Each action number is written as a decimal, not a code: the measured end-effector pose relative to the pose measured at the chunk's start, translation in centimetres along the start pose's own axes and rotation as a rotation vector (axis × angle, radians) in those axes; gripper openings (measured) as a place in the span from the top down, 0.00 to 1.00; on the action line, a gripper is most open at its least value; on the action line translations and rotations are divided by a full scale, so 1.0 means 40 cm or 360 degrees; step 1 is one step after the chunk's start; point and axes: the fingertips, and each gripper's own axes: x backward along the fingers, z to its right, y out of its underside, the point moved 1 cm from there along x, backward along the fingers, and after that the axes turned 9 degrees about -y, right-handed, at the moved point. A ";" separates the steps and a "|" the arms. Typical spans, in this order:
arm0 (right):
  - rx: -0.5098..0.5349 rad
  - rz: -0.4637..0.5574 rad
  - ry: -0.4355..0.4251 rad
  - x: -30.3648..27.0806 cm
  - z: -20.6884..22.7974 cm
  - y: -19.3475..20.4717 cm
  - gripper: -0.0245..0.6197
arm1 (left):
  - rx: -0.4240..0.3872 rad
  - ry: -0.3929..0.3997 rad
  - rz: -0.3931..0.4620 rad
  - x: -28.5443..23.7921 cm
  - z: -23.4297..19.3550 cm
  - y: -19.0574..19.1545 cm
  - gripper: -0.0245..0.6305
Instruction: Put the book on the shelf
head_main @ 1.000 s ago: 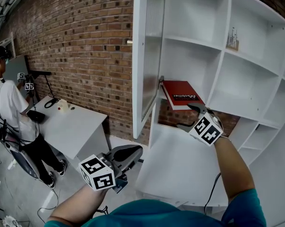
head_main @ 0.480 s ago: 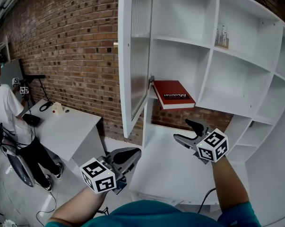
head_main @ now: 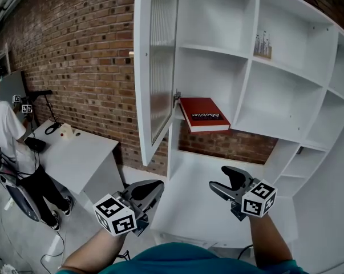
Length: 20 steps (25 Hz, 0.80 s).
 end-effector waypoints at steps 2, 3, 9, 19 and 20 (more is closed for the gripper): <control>-0.0014 0.0064 0.0051 0.018 -0.001 0.000 0.69 | 0.0007 -0.0020 -0.0003 0.004 0.000 0.008 0.94; -0.0016 0.0095 0.0080 0.027 -0.001 0.000 0.81 | 0.0013 -0.0027 -0.0003 0.006 -0.002 0.013 0.94; -0.0019 0.0167 0.0105 0.045 -0.025 0.014 0.93 | 0.0014 -0.0051 -0.0005 0.017 -0.007 0.031 0.94; -0.0080 0.0161 0.0089 0.034 -0.041 0.038 0.93 | 0.0014 -0.0061 -0.0008 0.032 -0.007 0.038 0.94; -0.0076 0.0159 0.0095 0.036 -0.041 0.037 0.93 | 0.0013 -0.0061 -0.0005 0.032 -0.007 0.036 0.94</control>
